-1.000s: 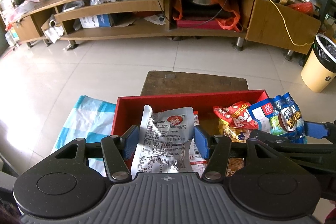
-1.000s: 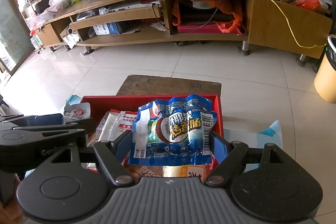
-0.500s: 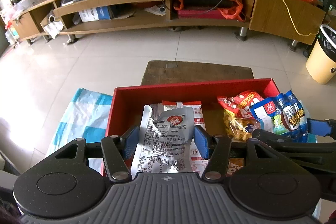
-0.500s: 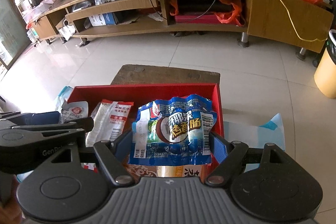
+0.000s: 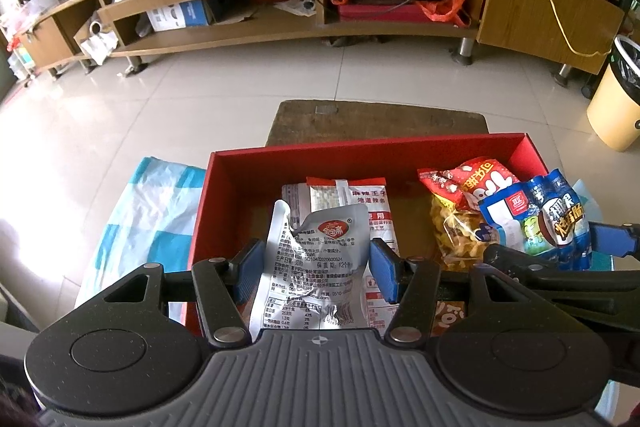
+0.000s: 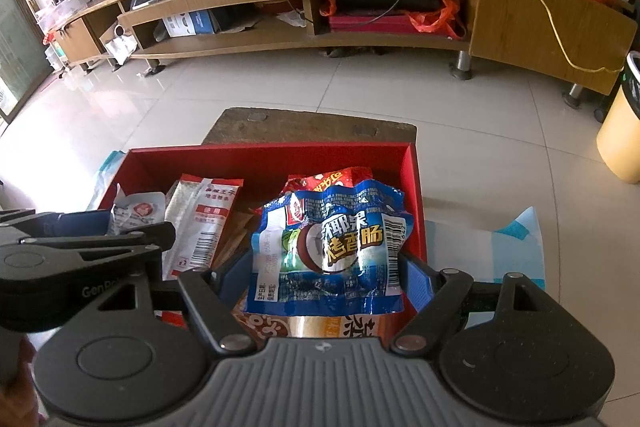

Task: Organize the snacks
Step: 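Lower the foil pack and sausage pack into the red box, then open both tools to release the packs and withdraw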

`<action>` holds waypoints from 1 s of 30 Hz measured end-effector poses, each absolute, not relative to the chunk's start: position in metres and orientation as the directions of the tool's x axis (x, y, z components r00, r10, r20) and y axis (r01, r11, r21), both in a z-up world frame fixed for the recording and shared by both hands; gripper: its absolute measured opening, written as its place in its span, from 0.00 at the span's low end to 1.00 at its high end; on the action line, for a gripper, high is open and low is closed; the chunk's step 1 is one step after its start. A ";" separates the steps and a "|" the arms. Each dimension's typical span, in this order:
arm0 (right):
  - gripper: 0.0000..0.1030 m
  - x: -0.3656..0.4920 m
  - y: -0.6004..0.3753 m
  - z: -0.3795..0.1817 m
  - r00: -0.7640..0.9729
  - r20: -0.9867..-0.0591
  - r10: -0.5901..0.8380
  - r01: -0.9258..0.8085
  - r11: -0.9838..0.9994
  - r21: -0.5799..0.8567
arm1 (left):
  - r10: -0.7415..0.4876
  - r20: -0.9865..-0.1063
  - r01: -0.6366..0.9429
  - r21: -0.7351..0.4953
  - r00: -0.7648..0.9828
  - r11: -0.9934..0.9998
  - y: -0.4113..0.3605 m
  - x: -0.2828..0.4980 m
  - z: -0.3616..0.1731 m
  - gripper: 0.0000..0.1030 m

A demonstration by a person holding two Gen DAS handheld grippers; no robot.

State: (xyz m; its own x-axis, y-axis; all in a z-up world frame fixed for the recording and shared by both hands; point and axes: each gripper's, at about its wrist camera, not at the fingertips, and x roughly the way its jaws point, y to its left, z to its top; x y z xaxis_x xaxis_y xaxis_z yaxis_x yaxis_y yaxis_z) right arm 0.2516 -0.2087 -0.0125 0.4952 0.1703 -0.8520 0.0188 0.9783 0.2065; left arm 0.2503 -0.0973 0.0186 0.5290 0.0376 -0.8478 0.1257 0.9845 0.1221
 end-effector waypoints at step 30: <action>0.85 0.243 -0.204 -0.018 0.478 -0.871 0.115 0.010 0.991 0.136 | 0.076 -0.846 0.116 0.160 0.528 0.980 -0.089 0.237 0.014 0.81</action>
State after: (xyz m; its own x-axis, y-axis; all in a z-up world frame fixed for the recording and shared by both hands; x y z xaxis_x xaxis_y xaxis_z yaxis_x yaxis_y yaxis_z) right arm 0.2429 -0.2041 -0.0179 0.4776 0.1148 -0.8710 0.0102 0.9906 0.1361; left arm 0.2366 -0.0891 0.0144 0.5280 0.0757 -0.8459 0.1163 0.9802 0.1604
